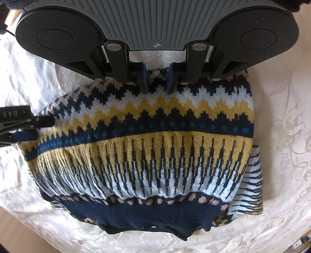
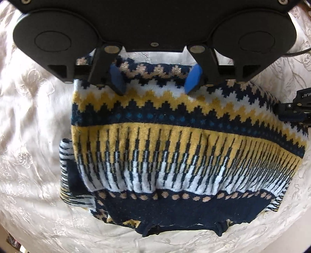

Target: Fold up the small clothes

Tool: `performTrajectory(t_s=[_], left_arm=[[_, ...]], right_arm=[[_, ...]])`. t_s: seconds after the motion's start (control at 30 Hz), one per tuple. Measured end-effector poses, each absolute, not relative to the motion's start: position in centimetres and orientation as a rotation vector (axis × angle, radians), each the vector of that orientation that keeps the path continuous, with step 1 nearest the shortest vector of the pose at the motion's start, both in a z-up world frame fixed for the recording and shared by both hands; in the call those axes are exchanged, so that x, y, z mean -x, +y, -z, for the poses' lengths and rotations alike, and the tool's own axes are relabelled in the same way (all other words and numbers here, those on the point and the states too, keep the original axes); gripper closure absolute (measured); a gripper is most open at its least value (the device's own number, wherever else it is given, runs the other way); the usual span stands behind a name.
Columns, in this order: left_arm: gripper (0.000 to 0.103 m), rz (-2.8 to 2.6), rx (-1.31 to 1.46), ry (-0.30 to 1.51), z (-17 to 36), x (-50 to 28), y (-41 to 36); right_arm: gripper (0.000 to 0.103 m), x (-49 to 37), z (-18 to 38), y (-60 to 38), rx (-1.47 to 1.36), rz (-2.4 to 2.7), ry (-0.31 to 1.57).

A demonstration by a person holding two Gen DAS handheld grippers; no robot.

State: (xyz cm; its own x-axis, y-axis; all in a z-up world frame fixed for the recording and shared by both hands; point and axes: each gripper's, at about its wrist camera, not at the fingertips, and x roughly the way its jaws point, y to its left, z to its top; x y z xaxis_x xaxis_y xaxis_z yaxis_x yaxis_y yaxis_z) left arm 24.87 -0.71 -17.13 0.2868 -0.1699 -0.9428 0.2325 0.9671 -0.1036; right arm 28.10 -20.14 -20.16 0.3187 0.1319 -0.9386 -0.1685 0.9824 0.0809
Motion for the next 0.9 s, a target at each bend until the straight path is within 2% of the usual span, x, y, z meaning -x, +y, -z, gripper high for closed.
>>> performTrajectory(t_s=[0.27, 0.57, 0.77, 0.83, 0.9], left_arm=[[0.078, 0.161, -0.010, 1.241, 17.3, -25.0, -1.5], [0.075, -0.102, 0.113, 1.239, 17.3, -25.0, -3.6], [0.073, -0.188, 0.015, 1.248, 15.9, -24.8, -5.8], [0.069, -0.223, 0.034, 1.211, 15.1, -24.2, -6.2], [0.059, -0.259, 0.046, 1.194, 14.8, -23.9, -6.7]], right_arm=[[0.000, -28.2, 21.3, -20.3, 0.022, -0.302, 1.224], [0.000, -28.6, 22.2, -21.0, -0.007, -0.346, 1.220], [0.000, -28.0, 22.0, -20.8, 0.041, -0.354, 1.196], [0.000, -27.7, 22.0, -21.0, 0.040, -0.376, 1.174], [0.000, -27.5, 22.2, -21.4, 0.027, -0.401, 1.155]])
